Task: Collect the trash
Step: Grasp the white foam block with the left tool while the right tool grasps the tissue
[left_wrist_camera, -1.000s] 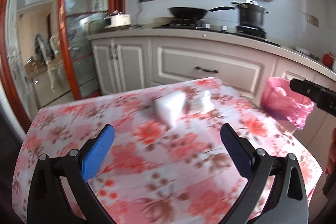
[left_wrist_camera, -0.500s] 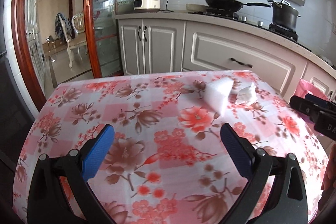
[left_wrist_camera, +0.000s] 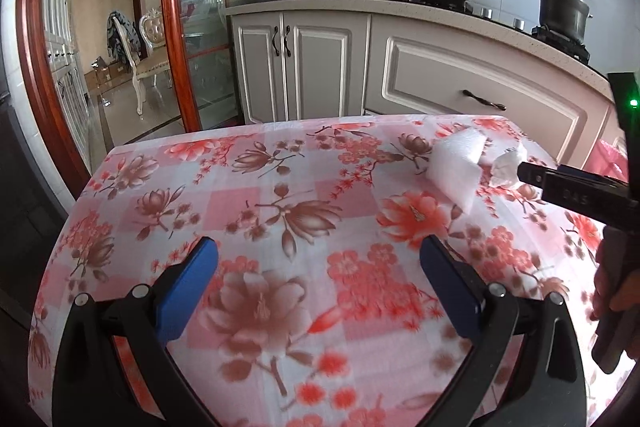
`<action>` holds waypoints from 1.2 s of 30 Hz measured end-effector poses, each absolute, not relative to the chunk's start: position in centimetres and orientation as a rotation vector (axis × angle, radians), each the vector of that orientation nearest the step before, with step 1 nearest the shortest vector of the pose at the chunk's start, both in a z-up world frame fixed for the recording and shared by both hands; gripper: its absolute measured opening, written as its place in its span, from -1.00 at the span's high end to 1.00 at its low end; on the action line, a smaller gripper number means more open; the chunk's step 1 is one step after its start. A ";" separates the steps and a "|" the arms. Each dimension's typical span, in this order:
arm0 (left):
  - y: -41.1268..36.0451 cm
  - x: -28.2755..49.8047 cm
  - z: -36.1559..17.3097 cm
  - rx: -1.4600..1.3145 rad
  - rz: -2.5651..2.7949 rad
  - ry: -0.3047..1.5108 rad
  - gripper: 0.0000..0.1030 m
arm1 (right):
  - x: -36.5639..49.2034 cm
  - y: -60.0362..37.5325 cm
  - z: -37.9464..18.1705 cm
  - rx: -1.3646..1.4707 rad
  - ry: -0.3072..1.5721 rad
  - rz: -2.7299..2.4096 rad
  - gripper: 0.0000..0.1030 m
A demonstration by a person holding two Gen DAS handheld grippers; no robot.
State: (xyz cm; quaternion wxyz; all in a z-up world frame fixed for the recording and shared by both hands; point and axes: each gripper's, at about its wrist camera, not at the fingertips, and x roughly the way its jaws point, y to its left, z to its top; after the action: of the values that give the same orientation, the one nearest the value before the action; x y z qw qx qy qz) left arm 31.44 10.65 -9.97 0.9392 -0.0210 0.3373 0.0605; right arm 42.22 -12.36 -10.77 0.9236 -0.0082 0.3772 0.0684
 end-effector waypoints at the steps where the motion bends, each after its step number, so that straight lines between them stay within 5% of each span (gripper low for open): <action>1: 10.8 31.9 -10.0 -0.042 0.118 0.694 -0.90 | 43.0 -12.2 -10.9 -0.019 0.779 0.135 -0.42; 9: 9.3 36.6 -9.6 -0.004 0.042 0.697 -0.90 | 47.7 -12.2 -12.0 -0.030 0.827 0.101 -0.39; 11: 8.7 37.0 -9.8 -0.002 0.028 0.701 -0.90 | 48.1 -12.3 -12.6 -0.037 0.849 0.105 -0.22; 13: 8.0 37.7 -10.2 -0.005 0.005 0.715 -0.90 | 48.3 -12.4 -13.0 -0.035 0.865 0.121 0.20; 18: 6.4 39.5 -11.0 0.008 -0.033 0.745 -0.90 | 47.6 -13.0 -13.4 -0.021 0.874 0.158 0.50; 36: -0.9 49.4 -13.3 0.081 -0.175 0.861 -0.79 | 44.2 -18.5 -9.7 0.092 0.755 0.169 0.54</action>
State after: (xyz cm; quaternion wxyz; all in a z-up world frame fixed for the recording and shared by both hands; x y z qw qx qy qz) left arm 49.43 -0.94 -13.29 0.9043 0.0394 0.4165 -0.0848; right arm 44.18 -18.50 -9.74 0.9252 0.0447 0.3678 0.0821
